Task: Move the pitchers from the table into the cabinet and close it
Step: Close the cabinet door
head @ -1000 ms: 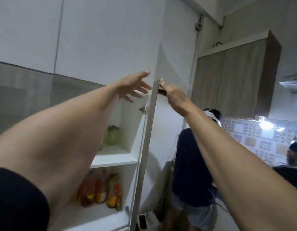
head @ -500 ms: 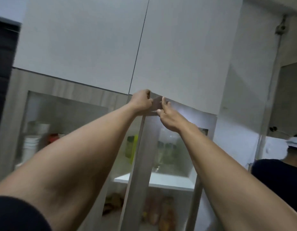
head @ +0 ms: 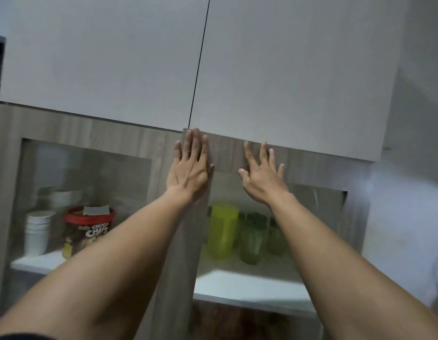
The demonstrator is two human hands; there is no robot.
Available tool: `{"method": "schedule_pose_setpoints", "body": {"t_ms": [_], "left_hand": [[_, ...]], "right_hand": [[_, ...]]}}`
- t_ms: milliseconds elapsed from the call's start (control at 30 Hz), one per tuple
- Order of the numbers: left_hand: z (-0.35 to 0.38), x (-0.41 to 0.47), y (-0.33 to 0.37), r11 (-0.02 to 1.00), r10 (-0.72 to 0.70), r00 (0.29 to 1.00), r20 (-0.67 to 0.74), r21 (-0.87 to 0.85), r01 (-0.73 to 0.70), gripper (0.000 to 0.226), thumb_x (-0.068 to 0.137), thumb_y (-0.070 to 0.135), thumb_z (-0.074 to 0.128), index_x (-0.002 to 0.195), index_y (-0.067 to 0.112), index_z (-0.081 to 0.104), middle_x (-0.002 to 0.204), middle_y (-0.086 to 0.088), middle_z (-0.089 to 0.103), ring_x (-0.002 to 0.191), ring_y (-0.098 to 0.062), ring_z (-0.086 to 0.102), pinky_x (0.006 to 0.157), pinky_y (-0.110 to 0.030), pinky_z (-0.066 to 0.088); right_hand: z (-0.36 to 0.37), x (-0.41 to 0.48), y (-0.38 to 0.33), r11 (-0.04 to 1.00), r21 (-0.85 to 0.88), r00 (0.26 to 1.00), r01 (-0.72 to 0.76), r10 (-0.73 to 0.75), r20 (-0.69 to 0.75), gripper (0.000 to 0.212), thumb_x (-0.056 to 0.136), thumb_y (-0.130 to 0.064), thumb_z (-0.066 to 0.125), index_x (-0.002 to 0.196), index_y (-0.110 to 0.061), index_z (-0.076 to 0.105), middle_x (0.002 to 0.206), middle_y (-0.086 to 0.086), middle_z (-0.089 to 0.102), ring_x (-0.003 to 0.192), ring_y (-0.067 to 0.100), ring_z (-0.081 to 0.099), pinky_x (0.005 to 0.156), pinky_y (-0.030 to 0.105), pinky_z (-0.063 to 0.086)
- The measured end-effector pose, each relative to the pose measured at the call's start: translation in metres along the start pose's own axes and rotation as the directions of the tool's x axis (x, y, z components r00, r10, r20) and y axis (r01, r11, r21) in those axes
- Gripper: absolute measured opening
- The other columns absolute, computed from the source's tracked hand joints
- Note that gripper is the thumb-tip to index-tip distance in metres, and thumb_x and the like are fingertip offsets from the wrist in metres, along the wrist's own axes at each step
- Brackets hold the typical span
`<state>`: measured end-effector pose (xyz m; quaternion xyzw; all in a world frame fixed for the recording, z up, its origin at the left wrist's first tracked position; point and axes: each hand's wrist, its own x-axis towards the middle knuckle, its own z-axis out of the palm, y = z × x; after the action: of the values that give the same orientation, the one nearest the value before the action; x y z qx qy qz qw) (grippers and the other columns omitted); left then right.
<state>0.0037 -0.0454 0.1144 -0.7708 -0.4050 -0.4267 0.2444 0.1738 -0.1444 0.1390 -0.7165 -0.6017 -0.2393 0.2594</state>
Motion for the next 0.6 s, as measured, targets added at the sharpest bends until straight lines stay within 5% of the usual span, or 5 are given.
{"method": "schedule_pose_setpoints", "body": {"t_ms": [600], "left_hand": [[0.074, 0.058, -0.013, 0.994, -0.012, 0.984, 0.177, -0.104, 0.031, 0.072, 0.102, 0.050, 0.018, 0.152, 0.011, -0.018, 0.156, -0.019, -0.030, 0.146, -0.032, -0.025, 0.120, -0.046, -0.006]], "right_hand": [[0.063, 0.065, 0.045, 0.993, -0.097, 0.996, -0.062, 0.055, -0.067, 0.069, 0.103, -0.055, 0.020, 0.154, -0.037, -0.023, 0.157, 0.007, -0.039, 0.146, 0.029, -0.034, 0.116, 0.063, -0.015]]}}
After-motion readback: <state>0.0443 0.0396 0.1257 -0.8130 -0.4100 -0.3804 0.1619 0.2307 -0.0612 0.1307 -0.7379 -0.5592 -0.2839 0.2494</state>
